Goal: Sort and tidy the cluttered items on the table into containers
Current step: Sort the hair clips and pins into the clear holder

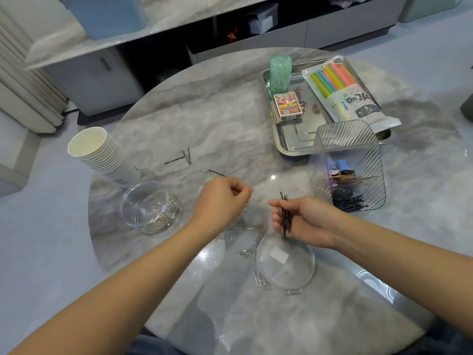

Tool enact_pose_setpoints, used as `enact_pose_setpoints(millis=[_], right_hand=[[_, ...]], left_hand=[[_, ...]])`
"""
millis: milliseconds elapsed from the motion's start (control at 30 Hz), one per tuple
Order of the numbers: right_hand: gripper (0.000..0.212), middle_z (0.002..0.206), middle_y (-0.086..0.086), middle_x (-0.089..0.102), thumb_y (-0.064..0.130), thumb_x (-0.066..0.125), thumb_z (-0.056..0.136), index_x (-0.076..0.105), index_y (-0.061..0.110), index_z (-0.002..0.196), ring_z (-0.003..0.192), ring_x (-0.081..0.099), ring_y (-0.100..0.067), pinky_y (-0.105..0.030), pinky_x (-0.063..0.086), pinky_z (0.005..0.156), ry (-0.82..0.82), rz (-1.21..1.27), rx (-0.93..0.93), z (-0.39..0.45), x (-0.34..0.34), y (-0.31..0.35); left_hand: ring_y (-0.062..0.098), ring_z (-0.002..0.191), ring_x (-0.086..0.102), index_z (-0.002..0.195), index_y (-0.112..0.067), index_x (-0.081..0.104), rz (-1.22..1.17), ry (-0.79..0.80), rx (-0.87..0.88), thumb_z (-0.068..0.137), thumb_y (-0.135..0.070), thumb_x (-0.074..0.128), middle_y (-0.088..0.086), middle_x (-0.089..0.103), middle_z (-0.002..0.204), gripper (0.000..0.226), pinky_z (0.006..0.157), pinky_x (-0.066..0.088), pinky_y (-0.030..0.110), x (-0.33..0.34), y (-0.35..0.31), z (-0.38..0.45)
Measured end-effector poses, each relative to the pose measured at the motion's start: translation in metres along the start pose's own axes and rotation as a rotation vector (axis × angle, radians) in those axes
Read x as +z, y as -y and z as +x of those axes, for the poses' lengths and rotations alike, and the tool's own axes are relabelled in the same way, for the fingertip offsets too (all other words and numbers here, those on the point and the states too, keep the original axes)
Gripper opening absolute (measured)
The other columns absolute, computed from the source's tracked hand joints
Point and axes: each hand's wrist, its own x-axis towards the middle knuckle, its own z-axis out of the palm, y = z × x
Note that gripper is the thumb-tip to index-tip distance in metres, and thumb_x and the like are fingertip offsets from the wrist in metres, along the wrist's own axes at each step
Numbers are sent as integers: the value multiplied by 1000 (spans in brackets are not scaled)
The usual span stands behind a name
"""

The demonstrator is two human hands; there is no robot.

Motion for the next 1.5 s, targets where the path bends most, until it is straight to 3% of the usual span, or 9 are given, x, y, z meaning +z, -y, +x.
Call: enact_pose_setpoints(millis=[333, 433, 533, 767, 867, 967, 1067, 1300, 1500], right_hand=[[23, 62, -5, 51, 6, 33, 99, 56, 3, 93, 52, 46, -13, -23, 45, 46, -29, -36, 2, 4, 4, 5], [24, 63, -6, 52, 5, 33, 99, 55, 3, 93, 54, 48, -15, -22, 47, 46, -37, -42, -24, 5, 2, 6], [24, 67, -9, 55, 5, 32, 99, 55, 2, 92, 57, 53, -17, -22, 49, 47, -28, -40, -45, 7, 5, 6], [35, 79, -16, 65, 14, 30, 100, 59, -2, 87, 77, 65, -26, -37, 46, 91, 69, 92, -59, 12, 4, 8], [35, 73, -14, 66, 16, 30, 101, 59, 0, 88, 64, 66, -22, -31, 53, 72, 65, 97, -35, 10, 3, 9], [29, 67, -11, 63, 14, 33, 101, 57, 0, 92, 54, 62, -18, -24, 53, 50, -3, 66, -25, 9, 3, 10], [27, 67, -11, 62, 14, 35, 100, 57, 1, 93, 55, 58, -18, -23, 51, 48, -5, 38, -15, 8, 4, 9], [25, 65, -11, 61, 13, 35, 100, 56, 1, 93, 53, 56, -18, -23, 50, 48, 16, 32, -11, 8, 5, 11], [25, 79, -13, 61, 10, 35, 99, 57, 1, 92, 70, 60, -20, -23, 53, 52, -26, 64, -85, 10, 8, 13]], left_hand=[[28, 77, 65, 70, -9, 68, 320, 29, -97, 82, -24, 65, 9, 67, 71, 19, 66, 50, 34, 21, 22, 47], [40, 68, 54, 56, -7, 47, 470, 117, -75, 83, -13, 54, 18, 53, 63, 29, 56, 41, 30, 22, 16, 48], [30, 69, 44, 59, -9, 37, 558, 148, -82, 87, -9, 47, 10, 46, 70, 30, 60, 34, 29, 21, 8, 39], [5, 53, 52, 72, -20, 65, -53, 288, -106, 89, -24, 61, -5, 60, 61, 18, 53, 40, 18, 19, -34, 14], [4, 56, 54, 81, -18, 69, -38, 179, -56, 88, -20, 63, -2, 67, 76, 9, 58, 42, 18, 17, -29, 20], [16, 89, 59, 96, -20, 68, 221, -8, 2, 87, -15, 59, -1, 64, 98, 14, 75, 41, 25, 4, -4, 43], [28, 109, 52, 111, -15, 62, 444, -19, 65, 89, -11, 53, 7, 52, 116, 24, 82, 43, 34, 0, 29, 62], [28, 102, 46, 103, -8, 55, 679, 34, 249, 94, -10, 45, 9, 46, 110, 13, 69, 37, 33, -2, 47, 76], [15, 74, 47, 76, -20, 47, -59, 103, 91, 92, -3, 43, -1, 53, 83, 24, 61, 32, 25, 11, 4, 61]])
